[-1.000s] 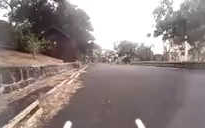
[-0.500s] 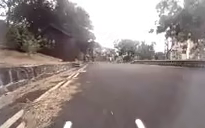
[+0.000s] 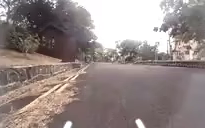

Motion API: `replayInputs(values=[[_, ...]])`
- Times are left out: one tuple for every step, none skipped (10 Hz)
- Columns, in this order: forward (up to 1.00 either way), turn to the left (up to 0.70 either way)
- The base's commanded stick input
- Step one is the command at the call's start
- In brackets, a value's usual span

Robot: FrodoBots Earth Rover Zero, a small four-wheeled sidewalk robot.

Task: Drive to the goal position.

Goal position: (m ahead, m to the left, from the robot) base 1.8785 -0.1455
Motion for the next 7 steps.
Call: replayInputs(values=[[0.7, 0.0], [0.7, 0.0], [0.7, 0.0], [0.7, 0.0], [0.7, 0.0], [0.7, 0.0], [0.7, 0.0]])
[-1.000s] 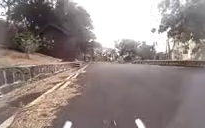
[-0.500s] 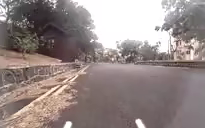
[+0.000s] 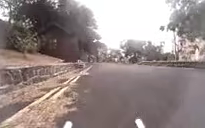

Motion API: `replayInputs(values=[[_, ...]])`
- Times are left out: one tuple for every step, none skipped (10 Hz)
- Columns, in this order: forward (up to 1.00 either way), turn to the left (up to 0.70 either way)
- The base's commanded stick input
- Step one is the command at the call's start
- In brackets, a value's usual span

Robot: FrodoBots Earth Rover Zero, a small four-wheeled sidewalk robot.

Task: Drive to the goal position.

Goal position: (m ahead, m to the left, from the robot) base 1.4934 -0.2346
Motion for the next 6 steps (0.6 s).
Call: replayInputs(values=[[0.7, 0.0], [0.7, 0.0], [0.7, 0.0], [0.7, 0.0], [0.7, 0.0], [0.7, 0.0]])
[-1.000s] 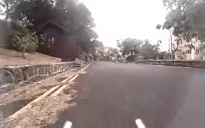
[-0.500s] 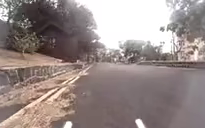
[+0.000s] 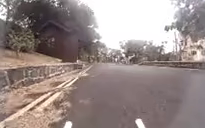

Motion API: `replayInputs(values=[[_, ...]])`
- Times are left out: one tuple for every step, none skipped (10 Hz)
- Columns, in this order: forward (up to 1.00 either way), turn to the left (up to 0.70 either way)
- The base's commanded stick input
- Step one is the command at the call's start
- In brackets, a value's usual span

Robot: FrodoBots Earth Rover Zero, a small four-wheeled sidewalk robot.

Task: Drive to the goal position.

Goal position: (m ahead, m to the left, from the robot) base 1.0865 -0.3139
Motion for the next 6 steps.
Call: replayInputs(values=[[0.7, 0.0], [0.7, 0.0], [0.7, 0.0], [0.7, 0.0], [0.7, 0.0], [0.7, 0.0]])
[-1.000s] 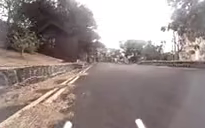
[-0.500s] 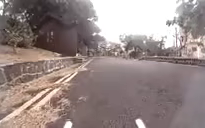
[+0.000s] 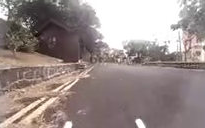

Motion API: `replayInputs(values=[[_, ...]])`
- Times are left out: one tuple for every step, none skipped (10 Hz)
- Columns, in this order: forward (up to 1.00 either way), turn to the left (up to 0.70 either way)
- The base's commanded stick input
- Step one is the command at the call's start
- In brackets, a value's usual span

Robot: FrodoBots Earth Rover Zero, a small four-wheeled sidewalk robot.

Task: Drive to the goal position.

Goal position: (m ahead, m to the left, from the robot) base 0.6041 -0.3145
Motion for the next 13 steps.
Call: replayInputs(values=[[0.7, 0.0], [0.7, 0.0], [0.7, 0.0], [0.7, 0.0], [0.7, 0.0], [0.7, 0.0], [0.67, 0.0], [0.26, 0.0], [0.0, 0.0], [0.0, 0.0], [0.0, 0.0], [0.0, 0.0], [0.0, 0.0]])
